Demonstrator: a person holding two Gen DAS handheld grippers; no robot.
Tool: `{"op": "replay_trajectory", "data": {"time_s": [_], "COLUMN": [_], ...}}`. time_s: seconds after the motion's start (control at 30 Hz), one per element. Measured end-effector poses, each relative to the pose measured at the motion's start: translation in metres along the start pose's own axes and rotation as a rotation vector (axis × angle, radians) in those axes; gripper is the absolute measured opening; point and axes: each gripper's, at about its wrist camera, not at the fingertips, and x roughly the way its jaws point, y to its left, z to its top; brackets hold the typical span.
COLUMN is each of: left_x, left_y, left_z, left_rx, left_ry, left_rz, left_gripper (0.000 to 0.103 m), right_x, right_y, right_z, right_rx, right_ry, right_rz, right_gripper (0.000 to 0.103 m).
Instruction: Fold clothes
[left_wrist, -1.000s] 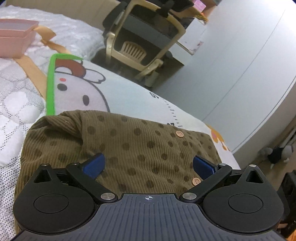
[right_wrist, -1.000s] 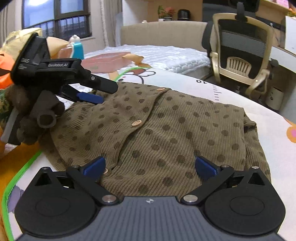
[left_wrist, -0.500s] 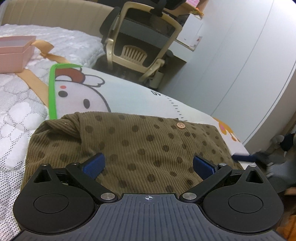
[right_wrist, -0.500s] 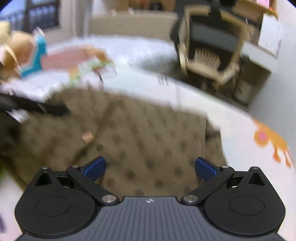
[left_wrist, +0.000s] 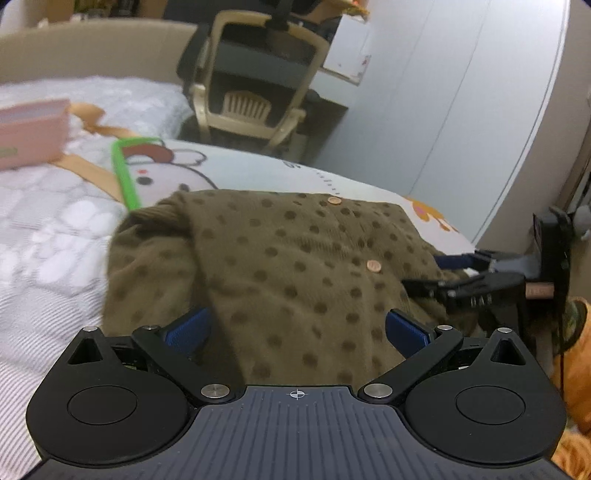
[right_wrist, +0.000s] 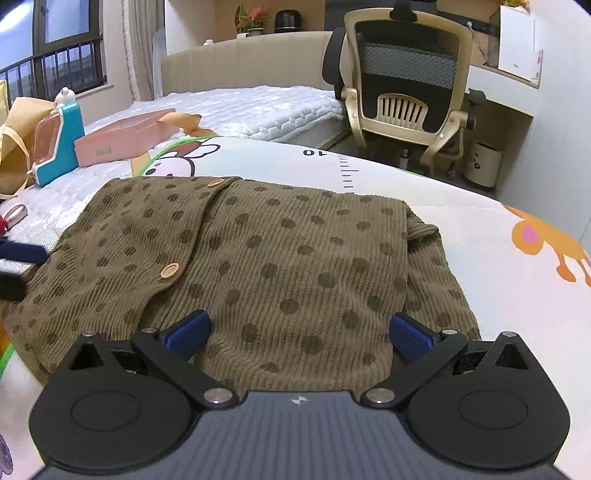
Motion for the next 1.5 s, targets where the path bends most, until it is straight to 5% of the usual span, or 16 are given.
{"op": "replay_trajectory", "data": {"time_s": [0.1,0.3,0.37,0.4,0.43,0.77,0.8,0.83,0.9,1.03,1.37,1.5], "left_x": [-0.010,0.004,0.003,0.001,-0.001,0.004,0.004,0.003,-0.003,-0.020,-0.007,-0.009], "left_y": [-0.001,0.018,0.018,0.017,0.016,0.003,0.000,-0.004,-0.010,-0.021,-0.001,0.005], "left_z": [-0.009,-0.007,-0.009,-0.011,-0.014,-0.010,-0.010,-0.010,-0.008,-0.001,-0.021,-0.024], "left_rx": [-0.011,-0.245,-0.256,-0.254,-0.254,-0.217,-0.204,-0.190,-0.168,-0.118,-0.159,-0.197], "left_ry": [-0.020,-0.070,-0.091,-0.100,-0.105,-0.085,-0.087,-0.093,-0.111,-0.184,-0.115,-0.123], "left_rz": [0.011,0.087,0.147,0.185,0.217,0.285,0.298,0.302,0.273,0.263,0.292,0.264], "left_gripper": [0.103,0.100,0.084,0.067,0.065,0.072,0.067,0.042,0.014,0.014,0.024,0.024], "right_x": [-0.001,-0.004,-0.005,-0.005,-0.006,-0.009,-0.009,-0.009,-0.010,-0.013,-0.094,-0.088], "right_y": [-0.001,-0.003,-0.005,-0.006,-0.007,-0.013,-0.013,-0.013,-0.013,-0.017,-0.080,-0.081], "right_z": [0.000,-0.002,-0.002,-0.002,-0.002,-0.003,-0.003,-0.003,-0.003,-0.004,-0.011,-0.023], "right_rx": [0.006,0.019,0.031,0.038,0.044,0.077,0.077,0.078,0.081,0.102,0.313,0.313], "right_ry": [-0.003,-0.015,-0.021,-0.023,-0.026,-0.040,-0.041,-0.041,-0.043,-0.064,-0.264,-0.200], "right_rz": [0.002,0.008,0.020,0.026,0.033,0.070,0.070,0.071,0.072,0.079,0.061,0.128], "right_gripper": [0.103,0.103,0.103,0.103,0.103,0.103,0.103,0.103,0.103,0.103,0.103,0.079]}}
